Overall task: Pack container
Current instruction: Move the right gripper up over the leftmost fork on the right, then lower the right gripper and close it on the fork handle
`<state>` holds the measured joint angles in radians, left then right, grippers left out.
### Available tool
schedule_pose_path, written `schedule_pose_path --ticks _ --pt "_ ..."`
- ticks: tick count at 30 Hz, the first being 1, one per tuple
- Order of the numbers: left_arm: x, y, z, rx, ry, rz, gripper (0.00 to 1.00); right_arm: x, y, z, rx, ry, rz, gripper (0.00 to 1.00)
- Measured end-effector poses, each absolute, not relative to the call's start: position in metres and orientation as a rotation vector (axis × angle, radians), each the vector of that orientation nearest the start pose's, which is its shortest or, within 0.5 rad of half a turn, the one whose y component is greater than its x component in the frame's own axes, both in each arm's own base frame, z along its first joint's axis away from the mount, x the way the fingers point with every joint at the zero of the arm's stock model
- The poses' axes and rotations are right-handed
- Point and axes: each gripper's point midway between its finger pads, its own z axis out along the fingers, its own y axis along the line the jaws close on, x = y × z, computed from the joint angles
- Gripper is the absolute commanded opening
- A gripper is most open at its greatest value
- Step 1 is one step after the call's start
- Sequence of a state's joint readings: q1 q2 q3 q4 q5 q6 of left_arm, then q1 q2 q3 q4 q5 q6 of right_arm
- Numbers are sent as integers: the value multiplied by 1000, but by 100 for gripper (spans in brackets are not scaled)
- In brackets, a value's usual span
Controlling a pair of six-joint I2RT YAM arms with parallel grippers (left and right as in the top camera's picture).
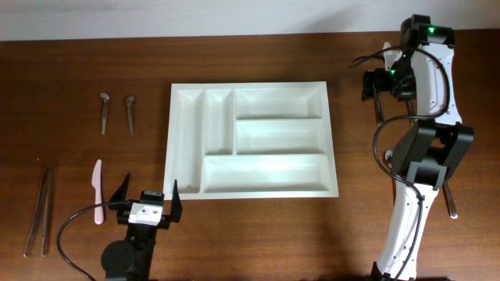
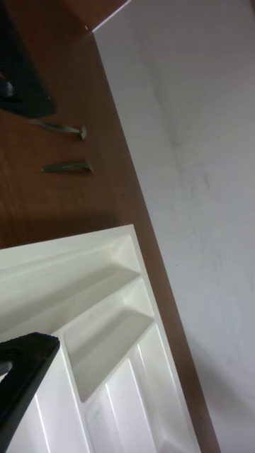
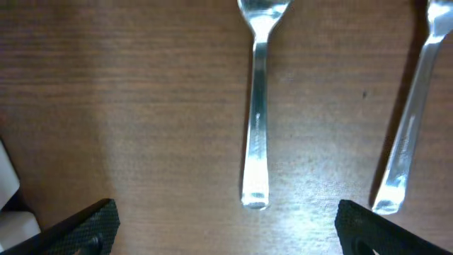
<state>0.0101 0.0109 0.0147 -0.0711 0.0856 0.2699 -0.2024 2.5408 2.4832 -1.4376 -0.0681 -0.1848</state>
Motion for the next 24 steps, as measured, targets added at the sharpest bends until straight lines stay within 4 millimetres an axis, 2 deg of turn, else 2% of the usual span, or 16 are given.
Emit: schedule_pose_path --ticks 5,12,15,24 --pt "246 -12 161 277 1616 144 99 503 -94 60 9 3033 68 99" --pt "246 -12 161 278 1616 144 99 499 -93 23 -24 3100 74 99" --pt "246 -12 161 277 1616 144 99 501 -94 14 -26 3107 70 99" --pt "246 -12 161 277 1616 144 99 510 -96 13 -28 3071 55 99"
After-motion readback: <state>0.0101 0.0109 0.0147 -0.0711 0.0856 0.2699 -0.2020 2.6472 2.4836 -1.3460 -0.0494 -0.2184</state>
